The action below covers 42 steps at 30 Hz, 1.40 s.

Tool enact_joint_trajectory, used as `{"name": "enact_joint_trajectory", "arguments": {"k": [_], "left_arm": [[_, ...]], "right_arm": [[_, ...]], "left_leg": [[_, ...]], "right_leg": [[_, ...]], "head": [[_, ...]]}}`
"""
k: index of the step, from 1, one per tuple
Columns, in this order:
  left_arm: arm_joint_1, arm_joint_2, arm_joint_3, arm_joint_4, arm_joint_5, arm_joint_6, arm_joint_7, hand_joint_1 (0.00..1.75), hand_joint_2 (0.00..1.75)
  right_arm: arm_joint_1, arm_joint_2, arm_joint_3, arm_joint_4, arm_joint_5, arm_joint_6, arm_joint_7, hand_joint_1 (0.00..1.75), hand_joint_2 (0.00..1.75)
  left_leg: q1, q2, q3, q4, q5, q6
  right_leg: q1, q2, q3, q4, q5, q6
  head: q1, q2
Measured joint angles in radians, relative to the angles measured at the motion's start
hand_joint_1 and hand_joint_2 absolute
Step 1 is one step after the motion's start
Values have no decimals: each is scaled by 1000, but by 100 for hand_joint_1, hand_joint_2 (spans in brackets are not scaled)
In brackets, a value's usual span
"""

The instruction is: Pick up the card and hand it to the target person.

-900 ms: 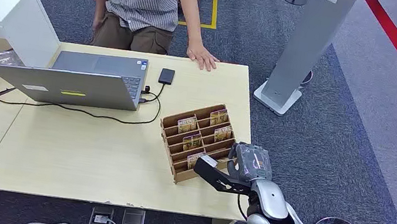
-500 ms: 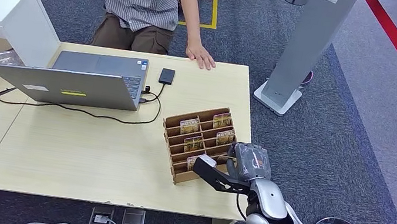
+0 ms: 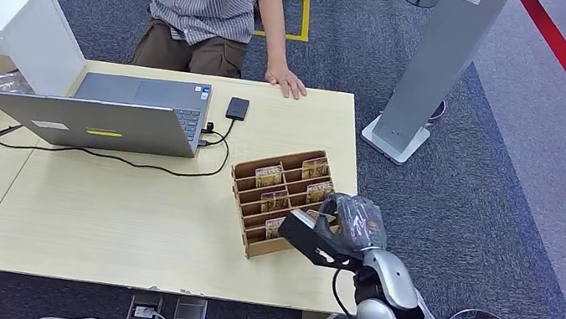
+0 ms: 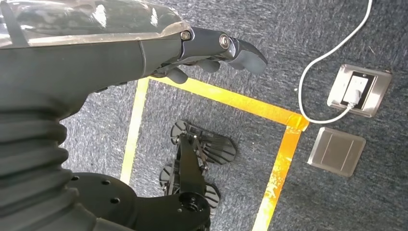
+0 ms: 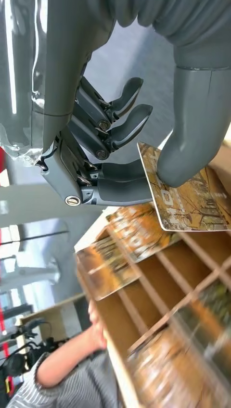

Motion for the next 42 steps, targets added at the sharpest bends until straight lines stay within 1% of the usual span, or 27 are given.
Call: {"name": "enact_joint_trajectory", "arguments": {"k": [2,5,8,11,14,18,20,23,26,30,35,42], "left_arm": [[0,2,2,0,3,0,2,0,175],[2,7,6,0,10,0,6,0,175],[3,12,8,0,15,-1,9,0,175],[3,14,13,0,16,-1,14,0,175],[3,14,18,0,16,-1,15,0,175],[1,11,19,0,15,-3,15,0,175],[1,8,19,0,13,-6,14,0,175],[-1,5,19,0,8,-10,10,0,175],[-1,2,19,0,2,-10,8,0,175],[-1,2,19,0,-6,-11,8,0,175],[-1,1,19,0,-7,-12,8,0,175],[-1,1,19,0,-7,-11,8,0,175]], "right_arm": [[-19,-19,-14,-49,-84,52,11,168,175],[-70,-68,-36,-152,-226,163,43,168,175],[-130,-118,-59,-255,-330,217,51,168,175],[-178,-153,-74,-339,-382,256,53,168,175],[-207,-169,-79,-396,-390,257,33,168,175],[-219,-157,-73,-408,-319,188,-15,168,175],[-219,-142,-67,-394,-240,115,-40,168,175],[-216,-111,-56,-341,-92,-27,-78,168,175],[-212,-84,-45,-280,-14,-107,-94,168,175],[-212,-59,-34,-192,36,-156,-89,168,175],[-213,-37,-24,-96,66,-202,-87,168,175],[-215,-14,-15,-11,88,-247,-90,168,175]], "left_leg": [[0,0,0,0,0,0],[0,0,0,0,0,0],[0,0,0,1,0,0],[0,0,0,1,0,0],[0,0,0,0,0,0],[0,0,0,0,0,0],[0,0,0,0,0,0],[0,0,0,0,0,0],[0,0,0,0,0,0],[0,0,0,0,0,0],[0,0,-1,0,0,0],[0,0,-1,0,0,0]], "right_leg": [[0,0,0,0,0,0],[0,0,0,0,1,0],[0,0,0,0,1,0],[0,0,0,0,1,0],[0,0,0,0,1,0],[0,0,0,0,0,0],[0,0,1,0,0,0],[0,0,1,0,0,0],[0,0,1,0,0,0],[0,-1,0,0,0,0],[0,0,0,0,0,0],[0,0,0,0,0,0]], "head": [[0,0],[1,0],[2,0],[1,0],[1,0],[-1,0],[0,0],[0,0],[1,0],[1,0],[0,0],[0,0]]}}
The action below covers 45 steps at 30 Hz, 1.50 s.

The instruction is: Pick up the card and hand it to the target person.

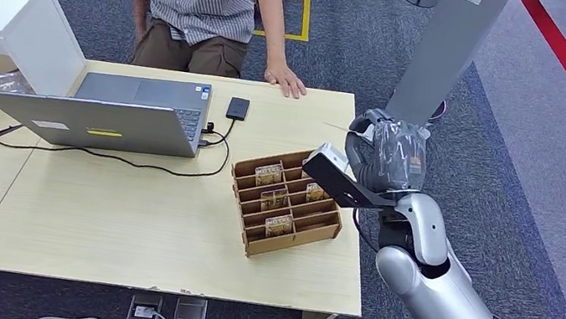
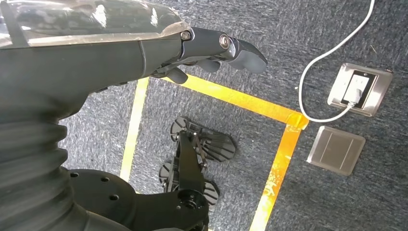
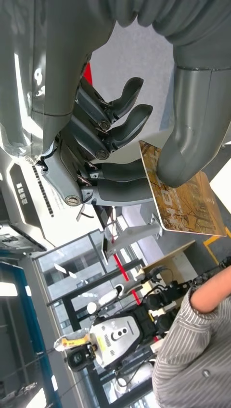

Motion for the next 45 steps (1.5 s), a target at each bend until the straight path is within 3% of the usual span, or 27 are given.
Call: {"name": "enact_joint_trajectory", "arguments": {"k": [18,25,29,31,34,38,45], "left_arm": [[1,0,0,0,1,6,-1,0,175],[1,0,0,0,8,13,0,0,175],[1,0,0,0,8,8,0,0,175],[1,0,0,0,8,5,0,0,175],[1,-1,0,0,8,7,0,0,175],[1,-1,0,0,8,9,0,0,175],[2,-1,0,0,11,11,4,0,175]], "right_arm": [[-17,25,26,80,-2,-41,2,168,175],[-28,31,36,94,-12,-136,9,168,175],[-37,35,43,97,-142,-50,-64,168,175],[-36,41,45,97,-182,-73,-92,168,175],[-38,47,45,97,-121,-147,-63,168,175],[-43,46,45,97,-132,-126,-50,168,175],[-42,47,44,97,-128,-175,-38,168,175]], "left_leg": [[0,0,0,0,0,0],[0,0,0,0,0,0],[0,0,0,0,0,0],[0,0,0,0,0,0],[0,0,0,0,0,0],[0,0,0,0,0,0],[0,0,0,0,0,0]], "right_leg": [[0,0,0,0,0,0],[0,0,0,0,0,0],[0,0,0,0,0,0],[0,0,0,0,0,0],[0,0,0,0,0,0],[0,0,0,0,0,0],[0,0,0,0,0,0]], "head": [[0,0],[0,0],[0,0],[1,0],[-1,0],[0,0],[-1,0]]}}
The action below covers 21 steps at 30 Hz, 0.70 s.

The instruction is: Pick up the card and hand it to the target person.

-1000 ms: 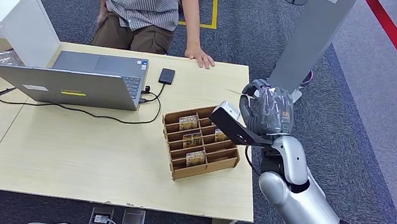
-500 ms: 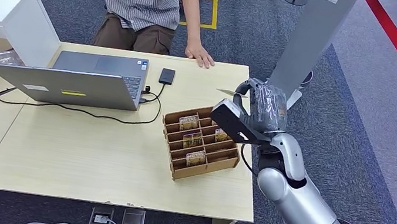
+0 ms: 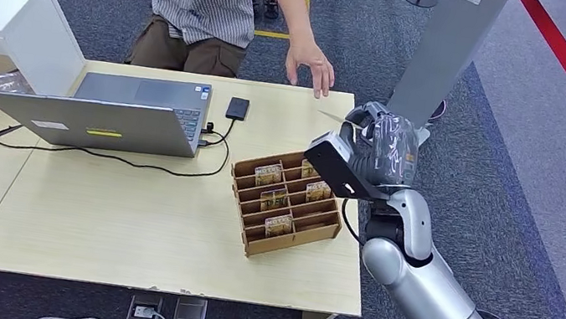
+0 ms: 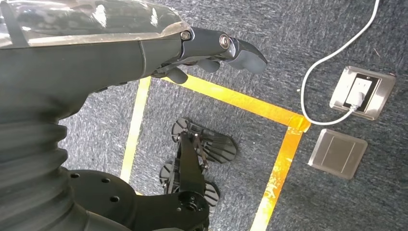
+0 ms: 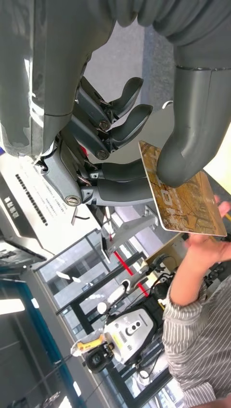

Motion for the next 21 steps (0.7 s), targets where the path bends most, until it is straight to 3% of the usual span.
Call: {"name": "enact_joint_trajectory", "arguments": {"k": [18,21], "left_arm": [[0,0,0,0,2,2,3,0,175],[0,0,0,0,2,-1,-1,0,175]], "right_arm": [[0,0,1,0,3,-1,7,168,175],[1,0,1,0,2,0,8,42,175]], "left_leg": [[0,0,0,0,0,0],[0,0,0,0,0,0]], "right_leg": [[0,0,0,0,0,0],[0,0,0,0,0,0]], "head": [[0,0],[1,0]]}}
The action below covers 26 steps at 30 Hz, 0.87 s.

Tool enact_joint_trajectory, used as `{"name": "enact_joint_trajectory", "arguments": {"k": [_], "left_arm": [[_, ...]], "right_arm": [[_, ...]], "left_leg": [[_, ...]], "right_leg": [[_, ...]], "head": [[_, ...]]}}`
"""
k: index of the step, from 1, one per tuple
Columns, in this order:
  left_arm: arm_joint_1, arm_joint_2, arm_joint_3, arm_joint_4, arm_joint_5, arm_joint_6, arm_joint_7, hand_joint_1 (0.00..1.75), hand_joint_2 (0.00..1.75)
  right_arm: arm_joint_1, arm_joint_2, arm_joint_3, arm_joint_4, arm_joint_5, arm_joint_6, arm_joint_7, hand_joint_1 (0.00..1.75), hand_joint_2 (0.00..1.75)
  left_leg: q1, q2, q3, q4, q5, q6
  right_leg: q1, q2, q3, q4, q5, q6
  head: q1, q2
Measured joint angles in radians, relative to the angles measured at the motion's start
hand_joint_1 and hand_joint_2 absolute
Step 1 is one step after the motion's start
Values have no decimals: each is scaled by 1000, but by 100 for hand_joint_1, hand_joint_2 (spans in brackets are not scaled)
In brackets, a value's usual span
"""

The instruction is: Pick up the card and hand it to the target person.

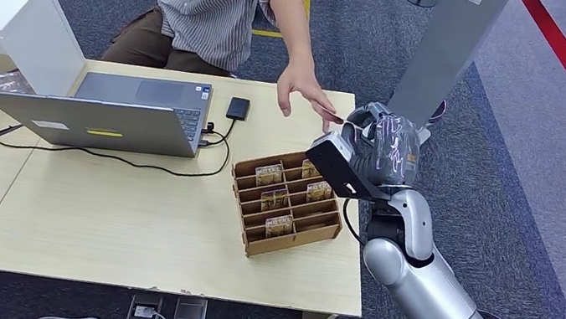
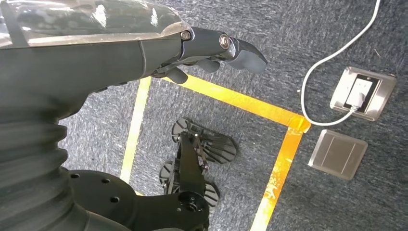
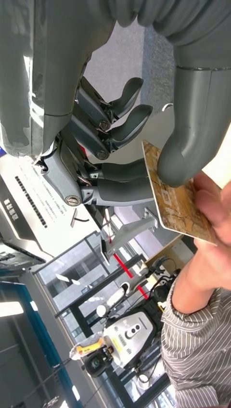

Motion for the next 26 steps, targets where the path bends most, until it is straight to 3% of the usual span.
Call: {"name": "enact_joint_trajectory", "arguments": {"k": [1,4,14,16,22,26], "left_arm": [[0,0,0,0,-1,-1,-1,0,131],[0,0,0,0,-7,-7,-7,0,0],[1,0,0,0,7,-8,-3,0,0],[1,0,0,0,11,-4,-2,0,0],[2,0,2,0,27,6,12,0,0],[3,0,4,0,32,17,22,0,0]], "right_arm": [[0,0,0,0,0,1,0,0,175],[2,0,0,0,-3,1,-3,0,175],[15,0,-1,-8,-116,6,-29,0,175],[23,-1,-3,-20,-217,31,-41,0,175],[84,-20,-19,-87,-684,190,-128,0,175],[137,-39,-35,-136,-858,246,-190,0,175]], "left_leg": [[0,0,0,0,0,0],[0,0,0,0,0,0],[0,0,1,0,0,0],[0,0,1,0,0,0],[0,0,0,0,0,0],[0,0,0,0,0,0]], "right_leg": [[0,0,0,0,0,0],[0,0,0,0,0,0],[0,0,0,0,0,0],[0,0,0,0,0,0],[0,0,-1,0,0,0],[0,0,-1,-1,0,0]], "head": [[0,0],[1,0],[0,0],[0,0],[0,0],[0,0]]}}
